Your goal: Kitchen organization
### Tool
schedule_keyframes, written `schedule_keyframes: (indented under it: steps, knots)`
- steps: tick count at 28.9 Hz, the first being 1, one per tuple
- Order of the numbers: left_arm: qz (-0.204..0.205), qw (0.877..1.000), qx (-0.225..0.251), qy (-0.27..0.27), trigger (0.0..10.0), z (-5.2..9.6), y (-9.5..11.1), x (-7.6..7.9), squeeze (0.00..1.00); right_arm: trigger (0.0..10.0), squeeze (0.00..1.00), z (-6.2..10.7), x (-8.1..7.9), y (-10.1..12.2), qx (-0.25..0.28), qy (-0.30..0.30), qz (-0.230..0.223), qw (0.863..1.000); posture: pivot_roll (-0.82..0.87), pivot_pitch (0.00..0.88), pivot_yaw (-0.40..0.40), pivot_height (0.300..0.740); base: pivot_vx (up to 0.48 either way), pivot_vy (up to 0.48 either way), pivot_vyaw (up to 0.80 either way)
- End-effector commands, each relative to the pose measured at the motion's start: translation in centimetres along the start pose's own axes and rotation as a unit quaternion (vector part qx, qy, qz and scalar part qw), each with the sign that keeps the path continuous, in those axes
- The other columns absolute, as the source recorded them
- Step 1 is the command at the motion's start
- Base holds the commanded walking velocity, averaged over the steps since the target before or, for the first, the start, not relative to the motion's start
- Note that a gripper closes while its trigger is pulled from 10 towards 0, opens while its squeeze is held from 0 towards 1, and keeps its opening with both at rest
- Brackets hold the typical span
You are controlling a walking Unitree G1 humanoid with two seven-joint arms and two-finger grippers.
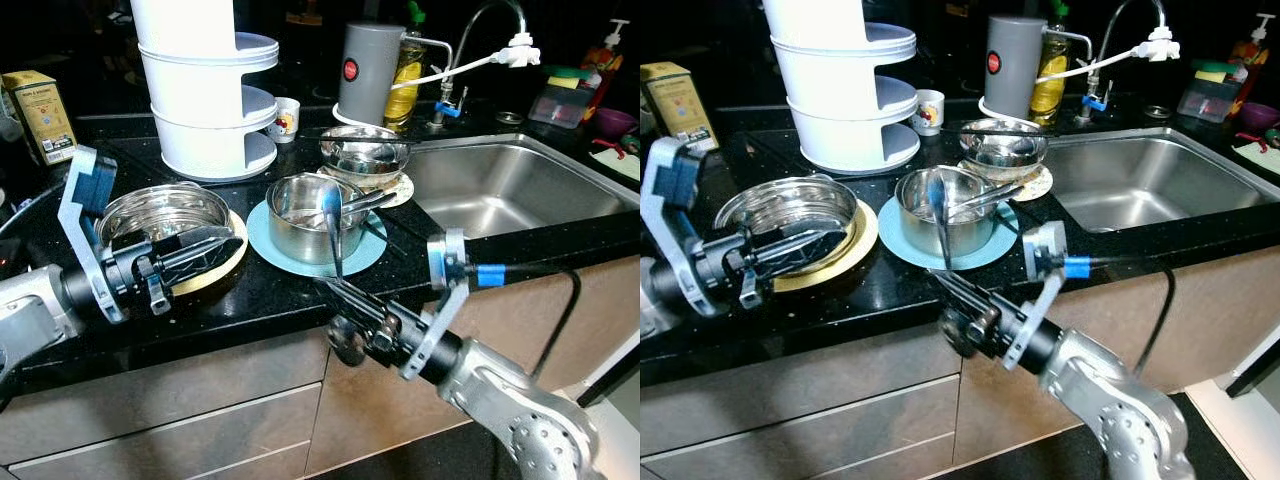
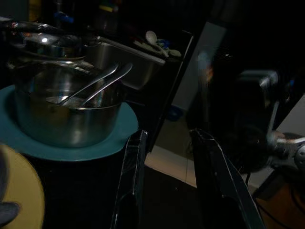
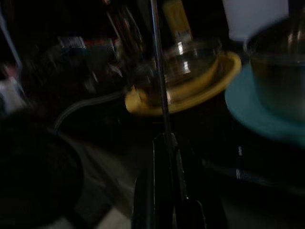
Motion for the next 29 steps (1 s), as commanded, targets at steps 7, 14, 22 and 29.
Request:
schedule_keyframes:
  steps: [7,14,22,29]
  knots:
    - [-0.070,0.994,-0.041,0.067,10.0,-2.5,-4.3,0.9,0.00,0.0,0.00,1.6,2.0,-0.3,-0.010,-0.081,0.068,0.994,-0.04,0.101,-0.032,0.740,0.000,0.000,0.00]
    - [-0.090,0.970,0.011,0.227,10.0,-3.7,-3.5,-2.9,0.00,10.0,0.00,0.7,2.8,2.4,0.067,-0.131,0.077,0.986,-0.03,0.090,-0.032,0.740,0.000,0.000,0.00]
    - [-0.090,0.988,-0.086,0.086,10.0,-3.8,-8.0,2.0,0.00,10.0,0.00,2.0,2.1,-4.1,-0.092,-0.098,0.087,0.987,-0.03,0.084,-0.037,0.740,0.000,0.000,0.00]
    - [-0.056,0.982,-0.174,-0.043,10.0,-1.9,-10.1,5.6,0.00,10.0,0.00,4.2,2.4,-7.1,-0.189,-0.080,0.101,0.973,-0.03,0.084,-0.035,0.740,0.000,0.000,0.00]
Point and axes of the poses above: a point about 5 cm out from each wrist's last joint towards the gripper, its own z axis pointing back from the gripper into the wrist, its own y axis along the axis of the wrist's last joint, x = y × z, the point moved 5 cm from there along -z, pointing out of the wrist towards the gripper, and after that the axes turned 1 degree about z, right-handed, at the moved point
